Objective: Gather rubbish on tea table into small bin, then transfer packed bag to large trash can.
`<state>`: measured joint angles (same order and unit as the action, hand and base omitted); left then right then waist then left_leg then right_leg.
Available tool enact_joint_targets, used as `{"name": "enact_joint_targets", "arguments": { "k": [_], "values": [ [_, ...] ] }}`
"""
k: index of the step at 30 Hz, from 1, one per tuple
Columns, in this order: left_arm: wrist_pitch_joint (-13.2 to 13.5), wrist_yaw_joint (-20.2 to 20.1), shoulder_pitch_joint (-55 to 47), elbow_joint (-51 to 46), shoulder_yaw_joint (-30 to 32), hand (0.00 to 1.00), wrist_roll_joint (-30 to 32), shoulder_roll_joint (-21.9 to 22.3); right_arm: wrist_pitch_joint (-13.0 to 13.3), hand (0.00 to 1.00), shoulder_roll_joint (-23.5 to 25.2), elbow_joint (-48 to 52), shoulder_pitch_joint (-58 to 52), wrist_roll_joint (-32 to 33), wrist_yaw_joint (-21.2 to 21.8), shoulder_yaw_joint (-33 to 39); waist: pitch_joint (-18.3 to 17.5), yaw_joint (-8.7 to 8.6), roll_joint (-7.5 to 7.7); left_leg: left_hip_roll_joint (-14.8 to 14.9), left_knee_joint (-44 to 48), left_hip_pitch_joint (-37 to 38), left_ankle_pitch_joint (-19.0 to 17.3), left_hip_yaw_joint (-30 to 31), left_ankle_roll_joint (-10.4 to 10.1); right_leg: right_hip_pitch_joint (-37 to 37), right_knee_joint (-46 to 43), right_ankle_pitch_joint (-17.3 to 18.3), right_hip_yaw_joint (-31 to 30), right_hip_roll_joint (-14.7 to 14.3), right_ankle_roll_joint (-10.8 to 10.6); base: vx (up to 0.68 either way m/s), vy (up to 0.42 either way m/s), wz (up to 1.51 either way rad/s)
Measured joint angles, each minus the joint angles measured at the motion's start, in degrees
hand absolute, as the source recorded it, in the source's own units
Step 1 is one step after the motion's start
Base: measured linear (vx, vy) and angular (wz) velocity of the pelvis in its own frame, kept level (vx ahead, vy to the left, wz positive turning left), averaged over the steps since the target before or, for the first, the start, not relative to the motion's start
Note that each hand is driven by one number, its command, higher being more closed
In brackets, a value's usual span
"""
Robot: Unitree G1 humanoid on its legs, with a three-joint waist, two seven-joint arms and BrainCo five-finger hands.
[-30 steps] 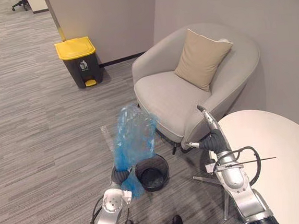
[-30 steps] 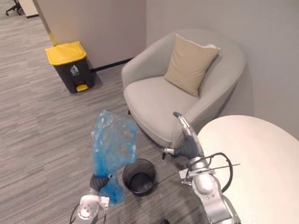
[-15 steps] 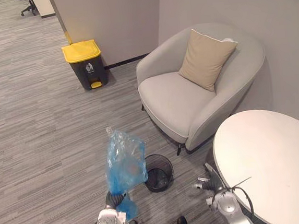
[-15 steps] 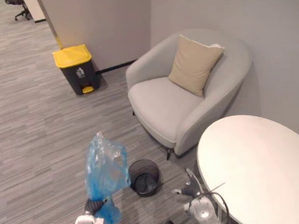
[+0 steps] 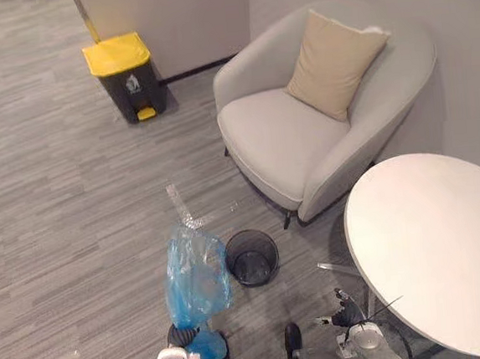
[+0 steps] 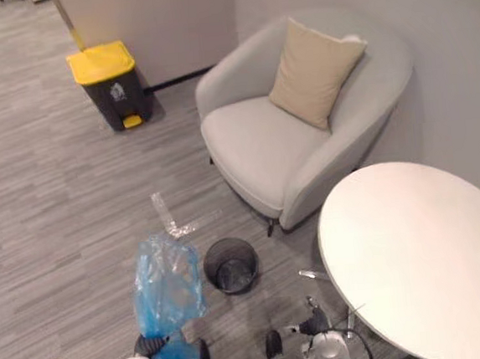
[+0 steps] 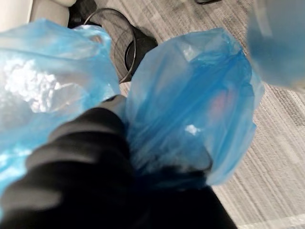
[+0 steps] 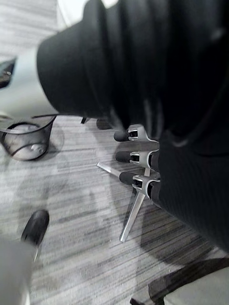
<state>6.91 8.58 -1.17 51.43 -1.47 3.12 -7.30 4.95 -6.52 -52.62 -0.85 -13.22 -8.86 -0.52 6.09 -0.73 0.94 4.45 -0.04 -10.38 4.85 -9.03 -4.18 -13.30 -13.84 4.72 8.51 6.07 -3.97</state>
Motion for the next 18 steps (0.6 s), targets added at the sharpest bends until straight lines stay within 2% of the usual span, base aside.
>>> {"name": "enact_joint_targets", "arguments": {
  "k": [1, 2, 3, 4, 5, 7, 9, 10, 12, 13, 14, 15, 16, 18],
  "values": [
    [0.0, 0.0, -0.2, -1.1, 0.2, 1.00, 0.0, 0.0, 0.0, 0.00, 0.0, 0.0, 0.3, 0.3, -0.2, -0.2, 0.0, 0.05, -0.12, 0.1, 1.1, -0.9, -0.5, 0.6, 0.0, 0.1, -0.1, 0.5, 0.3, 0.0, -0.8, -0.04, -0.007, 0.73],
    [0.0, 0.0, 0.0, -2.5, 0.3, 1.00, -0.4, -0.5, 0.0, 0.00, 0.1, 0.0, 0.6, 0.7, -0.3, -0.4, 0.1, -0.30, -0.10, -0.2, 3.1, -2.7, -1.1, 2.6, 0.6, -1.3, -9.2, 5.4, -1.8, -0.1, -0.4, -0.03, -0.028, 0.74],
    [0.1, 0.0, -0.1, -2.9, 0.3, 1.00, -0.5, -0.6, 0.0, 0.00, 0.1, 0.0, 0.4, 0.8, -0.3, -0.3, 0.0, -0.14, 0.13, -0.6, 3.5, -2.6, -1.1, 3.3, 0.6, -1.1, -10.5, 6.7, -2.4, 0.0, -0.5, 0.04, -0.054, 0.84],
    [0.1, 0.0, -0.4, -4.3, 0.5, 1.00, -1.0, -0.9, 0.0, 0.00, 0.0, -0.1, 0.7, 0.8, -0.5, -0.3, 0.0, 0.78, 1.37, -1.3, 4.5, -3.1, -0.7, 3.6, -0.1, 0.7, -7.7, 8.7, -4.1, 0.0, 0.7, 0.03, -0.066, 0.34],
    [0.1, 0.1, -0.3, -4.4, 0.5, 1.00, -1.1, -0.7, 0.0, 0.00, -0.1, -0.1, 0.8, 0.8, -0.6, -0.3, 0.1, 1.14, 1.09, -1.1, 4.7, -3.3, -0.7, 3.6, -0.2, 0.7, -7.4, 8.5, -4.0, -0.3, 0.9, 0.00, -0.062, 0.17],
    [0.1, 0.1, -1.0, -4.6, 0.7, 1.00, -1.1, -0.3, 0.1, 0.00, -0.5, 0.0, 3.7, 0.8, -1.2, -0.3, 1.0, 3.03, -0.75, 0.7, 4.1, -4.5, 0.8, 4.3, -1.0, 1.3, -3.4, 5.7, -2.5, -2.5, 2.0, -0.10, -0.052, 0.02],
    [0.1, 0.0, -1.2, -4.5, 0.3, 1.00, -1.1, 0.1, 0.3, 0.00, -0.4, 0.1, 5.0, 0.8, -1.3, -0.3, 1.7, 3.22, -1.84, 1.5, 2.5, -5.6, 3.0, 6.3, -1.5, 1.8, -0.6, 4.0, -0.4, -3.6, 2.6, -0.11, -0.070, 0.42],
    [0.1, 0.0, -0.5, -4.0, 0.0, 1.00, -1.1, 0.8, 0.3, 0.00, -0.5, 0.1, 5.4, 0.8, -1.5, -0.2, 3.3, 3.17, -2.61, 1.9, 2.0, -5.7, 4.0, 7.6, -2.0, 3.3, 1.0, 3.0, 1.4, -4.4, 3.0, -0.08, -0.045, 0.59],
    [0.0, 0.1, -0.1, -3.5, -0.2, 1.00, -1.2, 1.5, 0.2, 0.00, -0.2, 0.1, 5.3, 0.7, -1.7, -0.2, 3.9, 3.27, -3.13, 2.0, 1.1, -6.1, 6.4, 7.9, -2.3, 4.0, 1.0, 2.7, 3.9, -4.7, 3.5, -0.09, -0.044, 0.75],
    [0.1, 0.1, 0.1, -3.7, -0.8, 1.00, -1.2, 1.6, 0.2, 0.00, -0.1, 0.1, 5.1, 0.7, -2.0, -0.2, 3.9, 3.19, -3.06, 1.8, -1.6, -6.0, 10.1, 8.0, -3.5, 4.1, 1.2, 2.5, 5.8, -3.9, 4.0, -0.11, -0.032, 0.84],
    [0.2, 0.1, 0.2, -3.7, -1.4, 1.00, -1.1, 1.6, 0.2, 0.00, 0.0, 0.1, 4.7, 0.7, -2.3, 0.2, 4.0, 3.17, -2.68, 1.6, -2.9, -6.0, 11.6, 7.8, -5.3, 3.8, 1.6, 2.3, 7.5, -3.0, 5.0, -0.16, 0.011, 0.79],
    [0.1, 0.0, 1.1, -3.6, -2.0, 1.00, -1.1, 1.5, 0.2, 0.00, 0.4, 0.1, 5.1, 0.8, -2.5, 1.2, 4.7, 2.92, -1.71, 0.9, 2.8, -7.7, 7.5, 4.8, -3.7, 3.5, 1.4, 2.1, 8.9, -1.5, 5.2, -0.16, 0.029, 0.77],
    [0.1, 0.0, 1.0, -3.6, -2.0, 1.00, -1.1, 1.5, 0.2, 0.00, 0.7, 0.6, 4.8, 0.8, -2.7, 2.2, 5.3, 2.73, -0.69, 0.4, 11.6, -8.8, 1.4, 1.1, -0.5, 3.5, 1.1, 1.9, 10.3, 0.6, 5.0, -0.15, 0.031, 0.81],
    [0.1, 0.0, 0.8, -3.6, -2.4, 1.00, -1.1, 1.6, 0.2, 0.00, 0.3, 1.0, 3.2, 0.8, -3.1, 2.6, 5.5, 2.21, -0.41, 1.6, 19.7, -8.3, -6.2, -1.9, 0.7, 4.2, 1.4, 1.4, 12.8, 2.6, 4.1, -0.10, 0.102, 0.87]
  ]
}}
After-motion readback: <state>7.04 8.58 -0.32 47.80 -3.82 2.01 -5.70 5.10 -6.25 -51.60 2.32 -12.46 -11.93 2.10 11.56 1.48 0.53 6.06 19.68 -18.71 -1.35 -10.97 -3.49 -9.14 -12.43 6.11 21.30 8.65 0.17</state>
